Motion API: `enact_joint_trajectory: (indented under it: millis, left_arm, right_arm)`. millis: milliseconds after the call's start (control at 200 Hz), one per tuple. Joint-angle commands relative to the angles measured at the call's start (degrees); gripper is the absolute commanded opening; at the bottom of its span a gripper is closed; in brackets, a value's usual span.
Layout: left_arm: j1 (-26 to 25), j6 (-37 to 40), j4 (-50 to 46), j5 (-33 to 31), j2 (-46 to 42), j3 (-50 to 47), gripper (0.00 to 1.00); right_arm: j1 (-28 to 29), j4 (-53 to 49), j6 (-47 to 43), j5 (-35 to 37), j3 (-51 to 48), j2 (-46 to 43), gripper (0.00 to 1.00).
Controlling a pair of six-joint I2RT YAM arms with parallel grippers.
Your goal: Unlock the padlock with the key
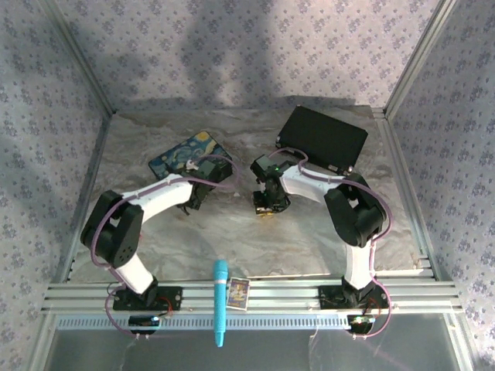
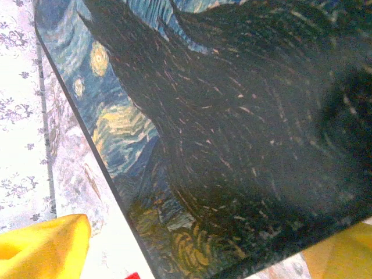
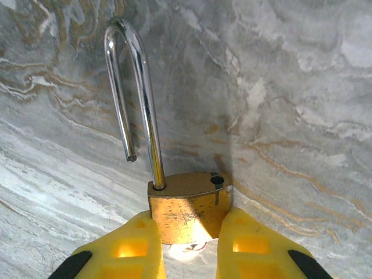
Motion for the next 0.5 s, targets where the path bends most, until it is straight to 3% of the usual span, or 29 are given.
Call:
enact_joint_trajectory:
  millis: [0,170,405,495]
  left_arm:
    - [0.9,3.8,4.1,-0.4,2.5,3.6,0.92]
    - [1.2,4.7,4.5,0.8,2.5,5.6,0.92]
    - [0.9,5.0,4.3,2.0,-7.2,5.4,0.96]
    - [0.8,3.9,6.0,3.4,-14.4,3.7,1.0]
  right_arm:
    - [0.7,-6.4,0.8,1.0,-1.4,1.0,0.24]
    - [1.6,-6.6,1.0,1.5,-0.8,-0.8,0.43]
    - [1.6,-5.4,0.2,4.9,-1.4,-7.7,0.68]
    - [1.3,-1.8,-1.3,9.6,-2.9,-13.4,0.98]
